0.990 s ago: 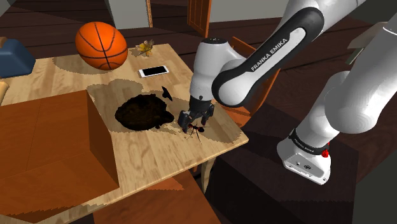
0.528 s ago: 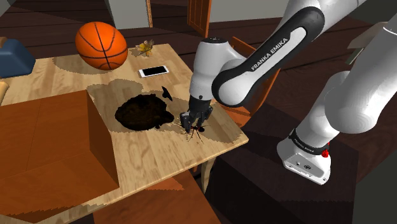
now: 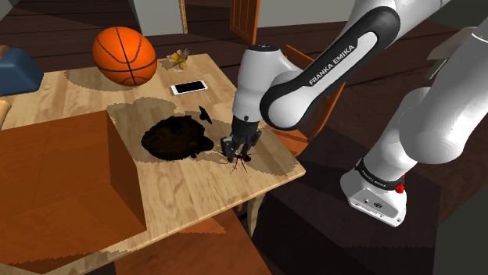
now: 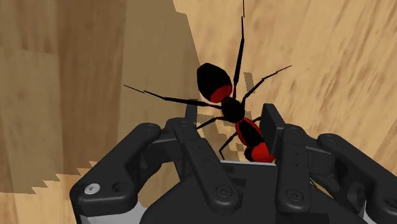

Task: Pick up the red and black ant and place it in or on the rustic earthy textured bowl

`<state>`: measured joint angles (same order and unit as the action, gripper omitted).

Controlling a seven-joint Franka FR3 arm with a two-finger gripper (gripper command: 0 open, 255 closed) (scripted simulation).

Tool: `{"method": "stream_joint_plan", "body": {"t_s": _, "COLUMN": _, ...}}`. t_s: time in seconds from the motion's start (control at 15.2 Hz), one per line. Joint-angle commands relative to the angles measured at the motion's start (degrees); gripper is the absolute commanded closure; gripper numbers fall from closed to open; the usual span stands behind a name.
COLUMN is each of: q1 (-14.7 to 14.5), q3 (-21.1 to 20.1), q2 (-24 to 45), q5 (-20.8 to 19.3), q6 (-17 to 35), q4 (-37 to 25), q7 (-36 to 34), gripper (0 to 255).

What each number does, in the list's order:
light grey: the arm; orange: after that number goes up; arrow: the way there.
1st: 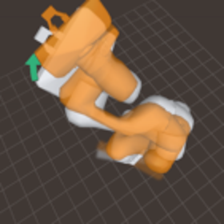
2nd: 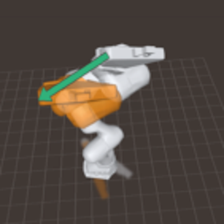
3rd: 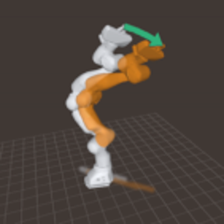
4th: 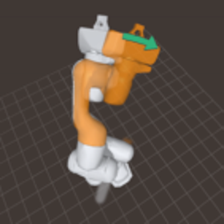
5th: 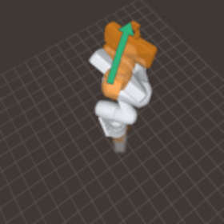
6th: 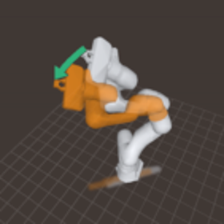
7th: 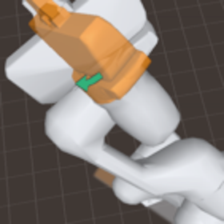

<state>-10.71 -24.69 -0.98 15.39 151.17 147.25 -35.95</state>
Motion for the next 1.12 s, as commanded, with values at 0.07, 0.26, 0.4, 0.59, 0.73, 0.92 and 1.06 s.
{"method": "stream_joint_plan", "body": {"t_s": 0.07, "q1": -0.01, "q3": 0.08, "q2": -1.96, "q5": 0.70, "q6": -2.41, "q4": -0.01, "q7": 0.38, "gripper": 255}}
{"method": "stream_joint_plan", "body": {"t_s": 0.26, "q1": -0.04, "q3": 0.24, "q2": -4.28, "q5": 1.27, "q6": -5.18, "q4": -0.53, "q7": 0.56, "gripper": 255}}
{"method": "stream_joint_plan", "body": {"t_s": 0.4, "q1": -0.07, "q3": 0.40, "q2": -5.74, "q5": 1.55, "q6": -7.03, "q4": -0.95, "q7": 0.63, "gripper": 255}}
{"method": "stream_joint_plan", "body": {"t_s": 0.59, "q1": -0.10, "q3": 0.66, "q2": -7.82, "q5": 1.87, "q6": -9.78, "q4": -1.67, "q7": 0.67, "gripper": 255}}
{"method": "stream_joint_plan", "body": {"t_s": 0.73, "q1": -0.12, "q3": 0.86, "q2": -9.13, "q5": 2.01, "q6": -11.60, "q4": -2.22, "q7": 0.66, "gripper": 255}}
{"method": "stream_joint_plan", "body": {"t_s": 0.92, "q1": -0.14, "q3": 1.18, "q2": -10.96, "q5": 2.14, "q6": -14.30, "q4": -3.14, "q7": 0.60, "gripper": 255}}
{"method": "stream_joint_plan", "body": {"t_s": 1.06, "q1": -0.14, "q3": 1.40, "q2": -12.09, "q5": 2.18, "q6": -16.09, "q4": -3.81, "q7": 0.53, "gripper": 255}}
